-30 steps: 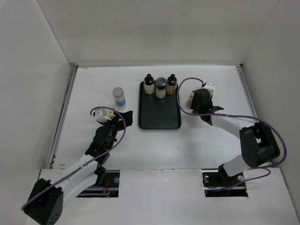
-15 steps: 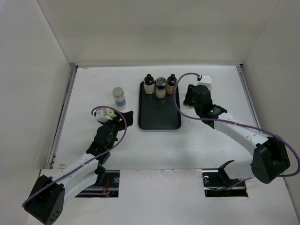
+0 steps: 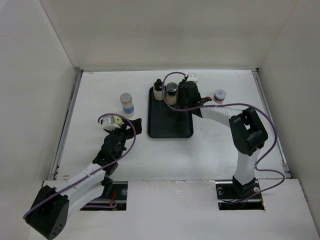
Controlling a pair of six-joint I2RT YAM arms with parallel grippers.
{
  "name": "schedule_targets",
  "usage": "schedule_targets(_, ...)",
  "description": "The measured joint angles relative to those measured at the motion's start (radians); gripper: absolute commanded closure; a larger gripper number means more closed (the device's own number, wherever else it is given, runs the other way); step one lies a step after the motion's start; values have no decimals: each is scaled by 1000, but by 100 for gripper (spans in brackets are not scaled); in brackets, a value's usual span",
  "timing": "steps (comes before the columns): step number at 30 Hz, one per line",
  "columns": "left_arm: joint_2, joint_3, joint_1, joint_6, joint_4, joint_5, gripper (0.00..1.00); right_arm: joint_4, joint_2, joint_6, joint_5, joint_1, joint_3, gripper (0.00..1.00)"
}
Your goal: Organize the condiment bottles
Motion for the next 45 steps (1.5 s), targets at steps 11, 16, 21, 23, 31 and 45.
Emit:
schedule_targets(11, 0, 28, -15, 19, -26, -28, 5, 3, 10, -33, 55, 4, 7, 16)
schedule_targets(16, -1, 128, -42, 29, -106, -64, 13, 12, -137, -8, 51, 16, -104, 8)
schedule_targets(21, 16, 290, -58, 63, -221, -135, 12, 73, -406, 57, 13, 32, -283, 7)
schedule_targets(23, 47, 370, -49, 85, -279, -166, 12, 110, -506, 86, -6, 50, -345, 16)
schedule_targets(31, 270, 637, 27, 169, -507, -208, 13, 225, -767, 147, -102, 237, -596, 62)
schedule_targets(45, 624, 827, 142, 262, -684, -177, 16, 360, -900, 168, -125, 285, -759, 9)
